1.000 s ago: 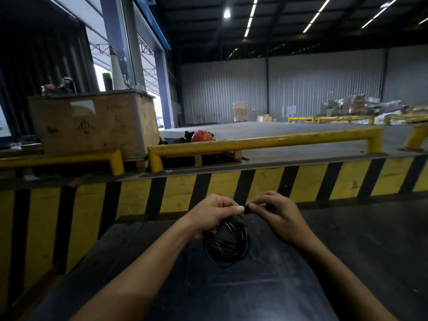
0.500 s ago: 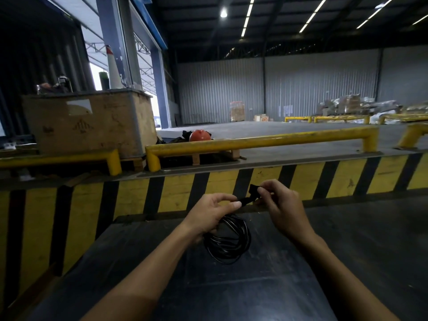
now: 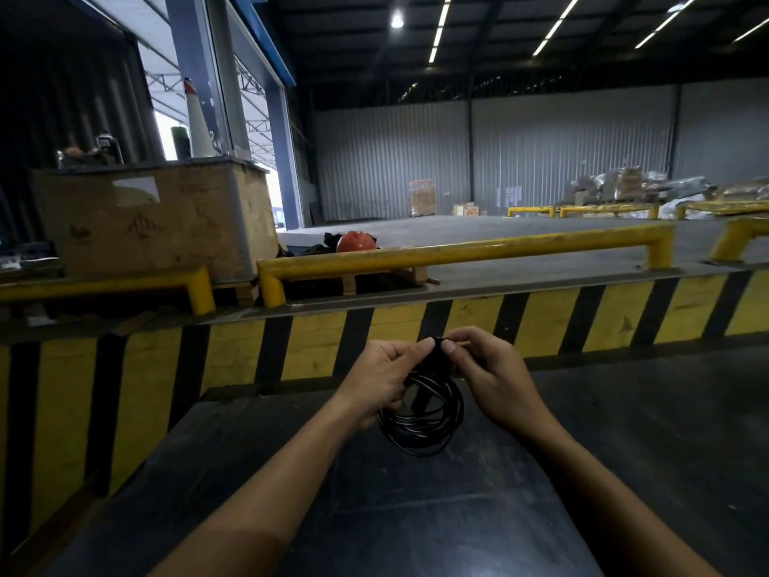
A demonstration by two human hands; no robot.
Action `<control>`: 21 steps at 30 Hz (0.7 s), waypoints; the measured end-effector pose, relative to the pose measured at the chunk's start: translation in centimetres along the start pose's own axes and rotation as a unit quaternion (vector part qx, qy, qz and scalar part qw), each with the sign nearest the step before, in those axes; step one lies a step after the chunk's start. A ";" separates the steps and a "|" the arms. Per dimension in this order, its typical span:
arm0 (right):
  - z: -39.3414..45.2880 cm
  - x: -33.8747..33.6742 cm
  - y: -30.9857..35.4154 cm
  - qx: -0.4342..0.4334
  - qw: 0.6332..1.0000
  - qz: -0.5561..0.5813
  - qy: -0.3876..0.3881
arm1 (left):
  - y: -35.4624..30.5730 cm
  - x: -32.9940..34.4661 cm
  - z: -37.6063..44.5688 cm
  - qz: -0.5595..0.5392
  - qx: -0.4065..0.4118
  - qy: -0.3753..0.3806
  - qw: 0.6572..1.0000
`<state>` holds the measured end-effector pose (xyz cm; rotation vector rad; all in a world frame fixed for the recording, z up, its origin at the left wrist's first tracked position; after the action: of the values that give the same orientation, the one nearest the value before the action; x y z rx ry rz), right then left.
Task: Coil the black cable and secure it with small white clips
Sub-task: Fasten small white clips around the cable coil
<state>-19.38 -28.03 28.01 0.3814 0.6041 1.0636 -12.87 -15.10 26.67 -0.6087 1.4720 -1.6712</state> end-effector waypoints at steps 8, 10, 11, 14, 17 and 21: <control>-0.1 -0.1 -1.6 0.103 0.989 0.105 0.006 | -0.3 0.4 -0.1 0.002 0.003 -0.028 1.000; -0.2 -0.3 -1.6 0.101 0.994 0.049 -0.007 | -0.3 0.2 -0.1 -0.017 -0.005 -0.048 0.999; -0.2 -0.7 -1.2 0.079 0.997 -0.009 -0.021 | -0.3 0.0 -0.1 -0.028 -0.015 -0.063 0.997; -0.5 -0.5 1.1 -0.051 0.983 -0.174 0.023 | -0.3 -0.6 0.2 -0.036 -0.045 -0.102 0.993; -1.2 1.4 2.0 -0.118 0.945 -0.289 0.094 | -0.3 -0.7 0.2 -0.032 -0.058 -0.113 0.991; -1.2 1.7 2.1 -0.130 0.941 -0.307 0.054 | -0.3 -0.2 0.1 -0.012 -0.059 -0.122 0.991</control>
<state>-20.98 -25.56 27.78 -0.1022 0.6146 0.5507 -12.76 -14.95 27.06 -0.8670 1.3960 -1.4762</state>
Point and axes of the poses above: each hand's wrist, its own z-axis towards the middle knuckle, its own x-axis out of the palm, y = z × x, the point moved 6 cm from there along z, towards the middle knuckle, and after that the axes turned 7 degrees about -x, right-handed, at the moved point
